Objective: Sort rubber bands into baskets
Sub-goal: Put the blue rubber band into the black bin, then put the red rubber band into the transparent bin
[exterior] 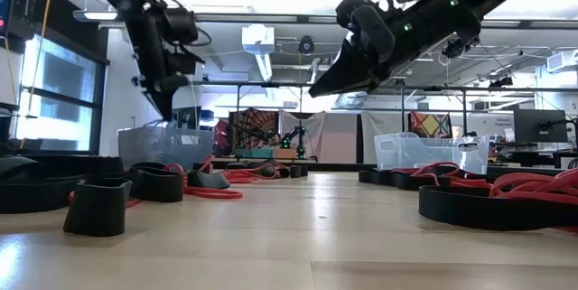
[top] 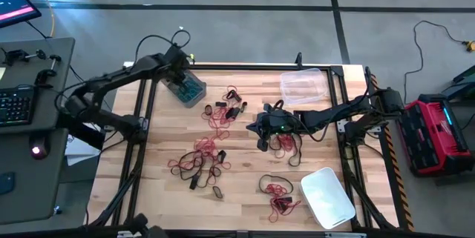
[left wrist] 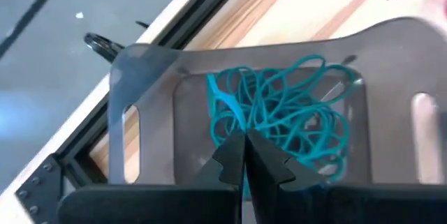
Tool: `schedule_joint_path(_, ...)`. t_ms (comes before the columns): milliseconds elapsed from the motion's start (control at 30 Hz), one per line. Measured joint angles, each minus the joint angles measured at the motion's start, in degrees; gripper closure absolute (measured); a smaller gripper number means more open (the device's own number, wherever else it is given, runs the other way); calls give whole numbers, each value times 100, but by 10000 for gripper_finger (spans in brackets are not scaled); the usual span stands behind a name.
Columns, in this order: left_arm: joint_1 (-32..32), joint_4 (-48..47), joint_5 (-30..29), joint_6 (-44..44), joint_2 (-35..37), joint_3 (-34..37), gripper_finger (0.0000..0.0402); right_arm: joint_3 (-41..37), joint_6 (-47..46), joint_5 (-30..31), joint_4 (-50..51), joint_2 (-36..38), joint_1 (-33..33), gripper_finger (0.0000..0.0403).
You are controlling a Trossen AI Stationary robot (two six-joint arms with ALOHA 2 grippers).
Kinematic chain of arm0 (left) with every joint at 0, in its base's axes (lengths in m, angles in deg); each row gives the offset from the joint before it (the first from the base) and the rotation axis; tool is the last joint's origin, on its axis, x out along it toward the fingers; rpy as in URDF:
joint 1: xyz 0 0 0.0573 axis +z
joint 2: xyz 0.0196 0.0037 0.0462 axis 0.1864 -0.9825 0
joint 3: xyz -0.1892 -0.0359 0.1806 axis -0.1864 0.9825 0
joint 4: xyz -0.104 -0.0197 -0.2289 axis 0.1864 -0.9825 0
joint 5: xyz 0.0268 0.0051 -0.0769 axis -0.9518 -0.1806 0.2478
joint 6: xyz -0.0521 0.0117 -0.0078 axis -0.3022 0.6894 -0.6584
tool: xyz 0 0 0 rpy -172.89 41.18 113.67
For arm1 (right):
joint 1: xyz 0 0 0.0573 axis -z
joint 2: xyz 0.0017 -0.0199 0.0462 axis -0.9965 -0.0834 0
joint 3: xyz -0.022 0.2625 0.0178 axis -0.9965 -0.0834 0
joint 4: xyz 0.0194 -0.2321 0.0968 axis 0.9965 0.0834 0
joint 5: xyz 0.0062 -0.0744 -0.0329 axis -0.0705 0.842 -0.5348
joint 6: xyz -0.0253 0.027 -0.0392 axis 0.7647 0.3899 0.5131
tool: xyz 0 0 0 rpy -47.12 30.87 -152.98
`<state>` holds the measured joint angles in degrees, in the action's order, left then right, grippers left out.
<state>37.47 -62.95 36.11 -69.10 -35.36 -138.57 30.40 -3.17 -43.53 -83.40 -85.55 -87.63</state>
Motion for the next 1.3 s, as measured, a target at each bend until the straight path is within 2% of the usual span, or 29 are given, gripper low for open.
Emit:
schedule_joint_path(433, 402, 153, 20, 196, -997, 2, 399, 0, 2, 0, -2, 0, 0, 402)
schedule_joint_path(633, 297, 154, 1, 196, -1053, 2, 364, 0, 2, 0, -2, 0, 0, 402)
schedule_joint_path(967, -236, 502, -43, 34, -315, 4, 297, 0, 2, 0, 20, 0, 0, 402)
schedule_joint_path(1300, -1177, 1705, 15, -432, 767, 545, 288, 0, 207, 0, 38, -26, 6, 402)
